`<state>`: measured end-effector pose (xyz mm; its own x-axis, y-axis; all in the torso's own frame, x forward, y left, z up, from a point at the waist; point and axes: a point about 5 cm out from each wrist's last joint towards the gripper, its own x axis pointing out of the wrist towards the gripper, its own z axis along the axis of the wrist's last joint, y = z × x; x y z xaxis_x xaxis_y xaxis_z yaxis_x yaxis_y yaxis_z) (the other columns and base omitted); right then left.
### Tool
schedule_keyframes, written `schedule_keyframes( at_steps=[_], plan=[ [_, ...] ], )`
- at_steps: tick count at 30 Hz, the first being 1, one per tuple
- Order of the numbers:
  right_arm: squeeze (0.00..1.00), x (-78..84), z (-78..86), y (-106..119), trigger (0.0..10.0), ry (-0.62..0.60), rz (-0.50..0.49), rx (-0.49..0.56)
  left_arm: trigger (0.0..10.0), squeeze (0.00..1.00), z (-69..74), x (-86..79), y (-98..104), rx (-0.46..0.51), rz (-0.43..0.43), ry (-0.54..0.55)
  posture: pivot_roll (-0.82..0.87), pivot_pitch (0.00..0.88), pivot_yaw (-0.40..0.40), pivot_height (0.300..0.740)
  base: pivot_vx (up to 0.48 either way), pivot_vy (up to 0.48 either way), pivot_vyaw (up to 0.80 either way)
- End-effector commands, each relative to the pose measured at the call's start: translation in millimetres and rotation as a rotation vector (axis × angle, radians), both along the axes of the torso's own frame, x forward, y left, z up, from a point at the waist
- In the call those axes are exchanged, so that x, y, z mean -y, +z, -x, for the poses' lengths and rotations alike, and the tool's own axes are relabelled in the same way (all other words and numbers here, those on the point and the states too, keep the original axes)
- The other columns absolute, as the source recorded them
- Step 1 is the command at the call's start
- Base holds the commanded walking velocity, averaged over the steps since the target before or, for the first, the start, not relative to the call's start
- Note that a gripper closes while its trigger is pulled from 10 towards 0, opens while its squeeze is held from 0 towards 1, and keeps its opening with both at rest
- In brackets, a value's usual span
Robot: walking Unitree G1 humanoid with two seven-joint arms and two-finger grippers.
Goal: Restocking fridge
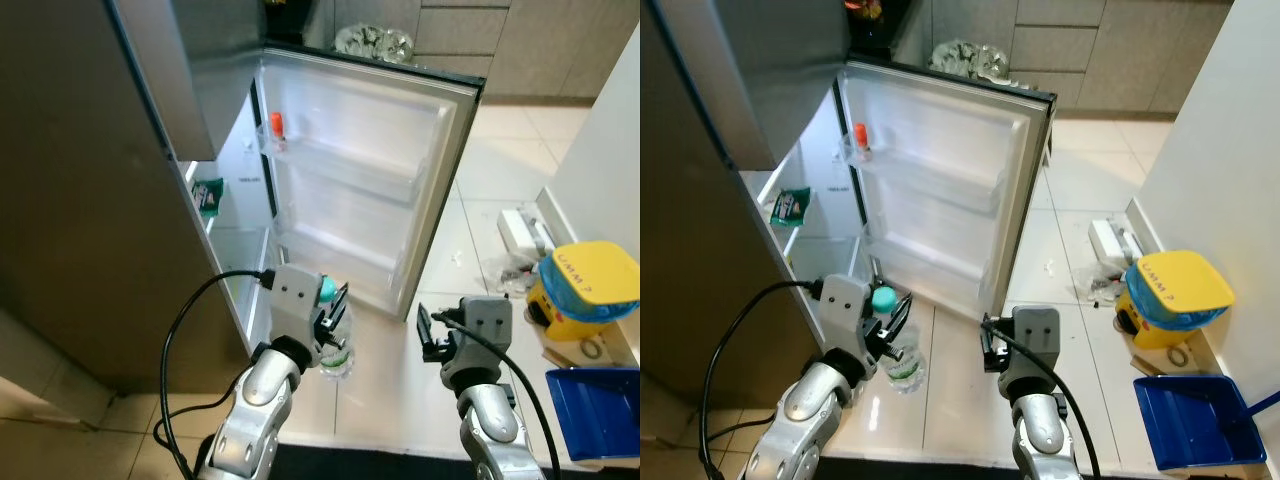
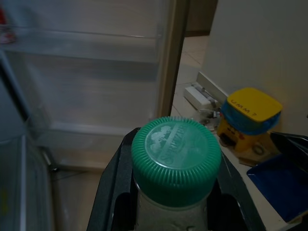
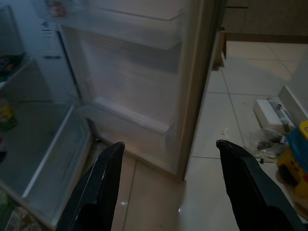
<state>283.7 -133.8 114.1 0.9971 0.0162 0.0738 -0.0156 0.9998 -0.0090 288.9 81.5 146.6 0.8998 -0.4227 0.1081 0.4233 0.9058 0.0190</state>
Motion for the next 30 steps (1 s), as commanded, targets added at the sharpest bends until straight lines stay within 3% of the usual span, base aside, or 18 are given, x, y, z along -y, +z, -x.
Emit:
schedule_keyframes(
  at_steps=[1, 19, 30],
  plan=[
    [0.00, 0.6, 2.3, -6.3, 10.0, -0.001, -0.006, -0.023, 10.0, 0.00, 2.4, 1.6, 4.5, 0.027, 0.013, -0.004, -0.23, 0.163, 0.021, 0.740, 0.405, 0.000, 0.00],
    [0.00, 5.1, 3.7, -11.1, 10.0, -0.008, -0.005, -0.039, 10.0, 0.00, 3.6, 3.9, 2.7, 0.017, 0.018, -0.015, -0.23, 0.160, 0.020, 0.740, 0.406, 0.000, 0.00],
    [0.00, 6.0, 4.6, -12.6, 10.0, -0.007, -0.005, -0.043, 10.0, 0.00, 4.9, 4.9, 2.0, 0.013, 0.020, -0.020, -0.23, 0.158, 0.019, 0.740, 0.400, 0.000, -0.43]
  ],
)
